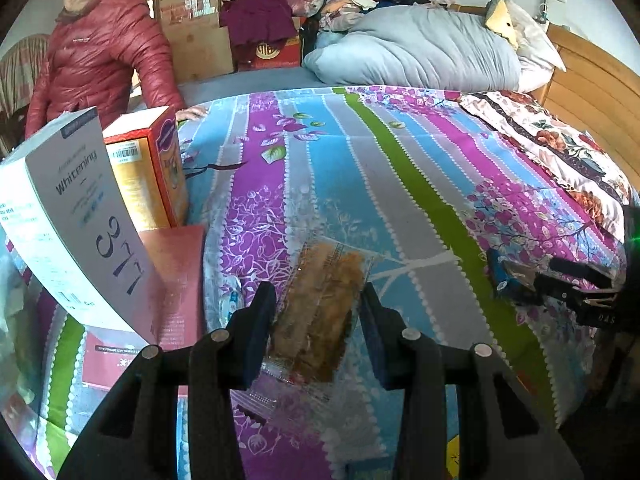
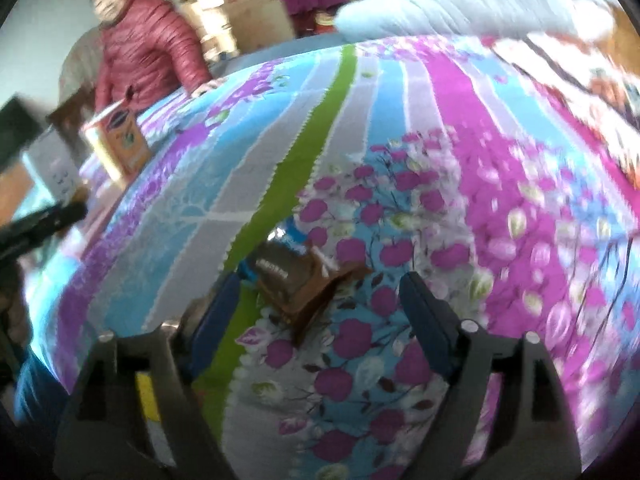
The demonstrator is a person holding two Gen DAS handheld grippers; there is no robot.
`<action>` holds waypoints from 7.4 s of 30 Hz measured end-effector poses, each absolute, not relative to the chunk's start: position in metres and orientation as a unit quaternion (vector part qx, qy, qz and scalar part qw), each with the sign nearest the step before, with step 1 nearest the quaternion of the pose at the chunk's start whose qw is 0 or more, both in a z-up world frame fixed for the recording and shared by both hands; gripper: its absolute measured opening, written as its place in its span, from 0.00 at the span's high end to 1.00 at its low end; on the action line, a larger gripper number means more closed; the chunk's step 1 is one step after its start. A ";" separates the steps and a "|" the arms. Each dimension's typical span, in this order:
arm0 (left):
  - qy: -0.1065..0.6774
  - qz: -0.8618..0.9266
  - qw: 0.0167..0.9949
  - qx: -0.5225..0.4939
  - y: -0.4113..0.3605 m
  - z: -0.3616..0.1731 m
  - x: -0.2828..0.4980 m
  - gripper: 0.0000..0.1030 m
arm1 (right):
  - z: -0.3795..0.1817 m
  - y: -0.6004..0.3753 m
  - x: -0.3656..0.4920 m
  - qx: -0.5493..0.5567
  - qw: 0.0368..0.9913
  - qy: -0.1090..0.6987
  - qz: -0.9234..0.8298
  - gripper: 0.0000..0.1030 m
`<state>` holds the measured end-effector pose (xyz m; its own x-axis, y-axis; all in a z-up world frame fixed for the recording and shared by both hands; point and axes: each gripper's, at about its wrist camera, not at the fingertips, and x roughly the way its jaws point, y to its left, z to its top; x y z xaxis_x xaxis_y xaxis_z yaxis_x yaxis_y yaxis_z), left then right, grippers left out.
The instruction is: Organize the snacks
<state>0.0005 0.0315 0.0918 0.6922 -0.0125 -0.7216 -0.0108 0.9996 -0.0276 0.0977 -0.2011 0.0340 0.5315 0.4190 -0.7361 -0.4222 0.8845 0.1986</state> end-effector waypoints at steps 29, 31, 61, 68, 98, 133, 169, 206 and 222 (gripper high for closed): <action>0.224 0.149 0.959 -0.093 0.195 0.257 -0.105 0.58 | 0.234 -0.022 0.109 -0.022 0.868 0.279 0.410 0.53; 0.216 0.179 0.953 -0.113 0.225 0.263 -0.122 0.58 | 0.255 0.028 0.096 -0.038 0.853 0.266 0.448 0.53; 0.277 0.312 0.876 -0.242 0.415 0.199 -0.211 0.58 | 0.242 0.320 -0.015 -0.116 0.704 0.346 0.609 0.53; 0.281 0.312 0.874 -0.246 0.417 0.193 -0.211 0.58 | 0.238 0.328 -0.015 -0.115 0.700 0.355 0.608 0.53; 0.227 0.163 0.953 -0.116 0.268 0.223 -0.214 0.25 | 0.178 0.124 -0.042 -0.101 0.822 0.299 0.473 0.01; 0.464 -0.035 0.885 0.011 0.038 0.000 0.027 0.00 | 0.006 -0.167 0.073 0.006 0.861 0.467 0.203 0.00; 0.459 -0.035 0.888 0.012 0.039 0.000 0.025 0.00 | -0.001 -0.152 0.070 -0.056 0.866 0.462 0.183 0.00; 0.458 -0.035 0.888 0.013 0.038 0.000 0.026 0.00 | -0.001 -0.158 0.081 -0.025 0.867 0.456 0.198 0.00; 0.458 -0.035 0.888 0.014 0.038 0.000 0.026 0.00 | -0.001 -0.142 0.077 -0.047 0.872 0.451 0.184 0.00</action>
